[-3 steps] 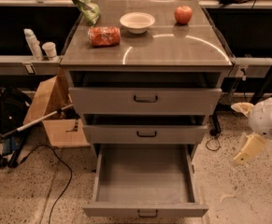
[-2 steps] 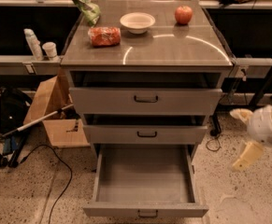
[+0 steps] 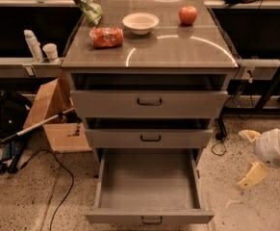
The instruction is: Close bottom drawer
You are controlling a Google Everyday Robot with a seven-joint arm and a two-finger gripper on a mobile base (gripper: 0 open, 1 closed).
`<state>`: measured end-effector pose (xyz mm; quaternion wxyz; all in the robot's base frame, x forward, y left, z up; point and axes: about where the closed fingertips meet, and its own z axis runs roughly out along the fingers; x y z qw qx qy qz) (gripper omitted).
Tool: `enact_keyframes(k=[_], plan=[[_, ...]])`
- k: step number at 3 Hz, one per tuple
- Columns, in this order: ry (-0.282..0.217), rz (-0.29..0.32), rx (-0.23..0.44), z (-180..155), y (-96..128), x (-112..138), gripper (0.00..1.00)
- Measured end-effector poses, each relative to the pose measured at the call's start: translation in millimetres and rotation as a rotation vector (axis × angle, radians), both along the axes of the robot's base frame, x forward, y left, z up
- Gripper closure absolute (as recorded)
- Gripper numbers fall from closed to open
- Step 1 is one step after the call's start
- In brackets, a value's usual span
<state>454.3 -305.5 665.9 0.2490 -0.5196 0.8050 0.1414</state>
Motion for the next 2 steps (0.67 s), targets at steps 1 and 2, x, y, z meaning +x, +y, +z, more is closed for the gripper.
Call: enact_keyframes(k=[1,2], plan=[[0.007,-0.029,0.016,-27.2,-6.4,-8.5,0.00],[0.031,-0.057,0.037,-50.7,-9.4,-19.9,0.00]])
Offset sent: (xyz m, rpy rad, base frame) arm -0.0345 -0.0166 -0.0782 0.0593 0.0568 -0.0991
